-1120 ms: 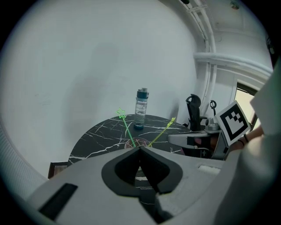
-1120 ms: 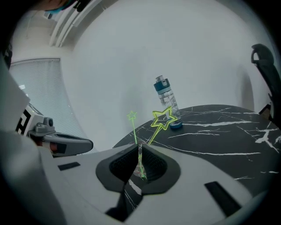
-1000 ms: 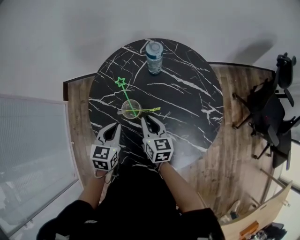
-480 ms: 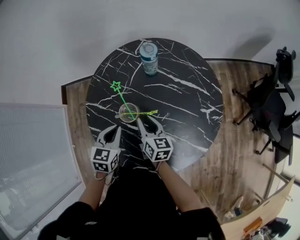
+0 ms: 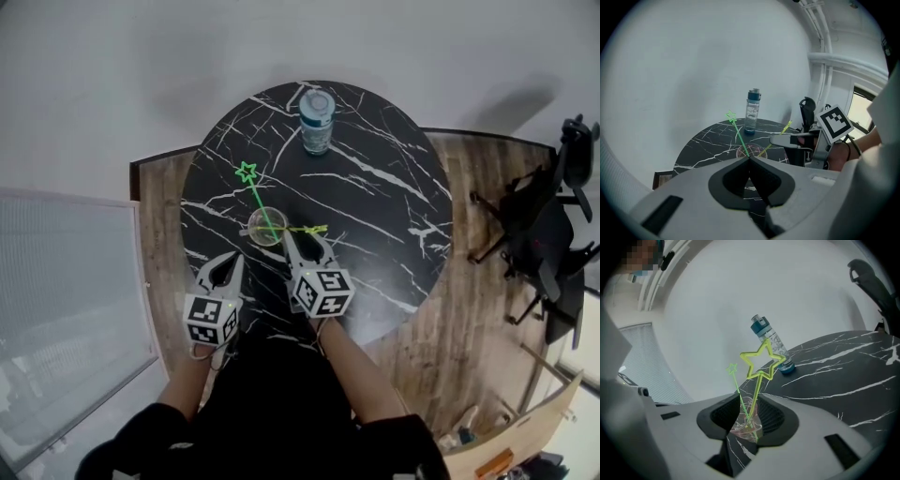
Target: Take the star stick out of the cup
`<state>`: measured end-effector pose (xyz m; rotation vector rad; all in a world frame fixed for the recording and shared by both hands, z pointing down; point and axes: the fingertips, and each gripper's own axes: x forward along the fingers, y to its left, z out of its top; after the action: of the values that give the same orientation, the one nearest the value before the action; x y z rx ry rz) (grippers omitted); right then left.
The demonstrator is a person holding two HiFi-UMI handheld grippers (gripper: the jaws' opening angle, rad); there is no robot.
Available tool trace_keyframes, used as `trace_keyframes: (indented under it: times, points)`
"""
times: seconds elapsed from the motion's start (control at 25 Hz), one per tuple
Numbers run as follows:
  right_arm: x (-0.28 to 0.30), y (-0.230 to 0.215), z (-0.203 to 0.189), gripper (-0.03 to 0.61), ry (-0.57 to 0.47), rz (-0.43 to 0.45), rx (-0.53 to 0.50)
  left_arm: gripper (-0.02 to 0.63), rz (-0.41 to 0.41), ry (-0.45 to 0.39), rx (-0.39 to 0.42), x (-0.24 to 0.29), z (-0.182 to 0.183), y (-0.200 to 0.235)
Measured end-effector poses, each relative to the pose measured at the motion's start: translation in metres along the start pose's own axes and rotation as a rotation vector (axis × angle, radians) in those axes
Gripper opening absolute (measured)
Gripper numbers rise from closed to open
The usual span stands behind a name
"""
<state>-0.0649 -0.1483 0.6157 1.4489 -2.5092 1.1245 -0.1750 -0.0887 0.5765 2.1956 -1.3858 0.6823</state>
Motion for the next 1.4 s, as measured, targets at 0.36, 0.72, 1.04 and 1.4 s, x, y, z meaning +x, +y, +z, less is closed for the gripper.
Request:
trace_keyframes:
  times: [0.36, 0.72, 1.04, 1.4]
  points:
    - [0.005, 0.013, 0.008, 0.011, -0.002, 0.026, -0.073, -0.002, 0.020, -0.012, -0.011, -0.007, 0.000, 0.003]
    - [-0.003, 0.022, 0.017, 0.009, -0.024, 0.059, -0.123, -0.002, 0.022, -0.019, -0.011, -0.012, 0.000, -0.004]
    - [-0.018, 0.038, 0.033, 0.009, -0.054, 0.094, -0.186, -0.002, 0.024, -0.037, 0.006, -0.021, 0.004, -0.014]
    - [-0.042, 0.057, 0.055, 0.009, -0.102, 0.136, -0.251, -0.002, 0.036, -0.056, 0.023, -0.032, 0.007, -0.021]
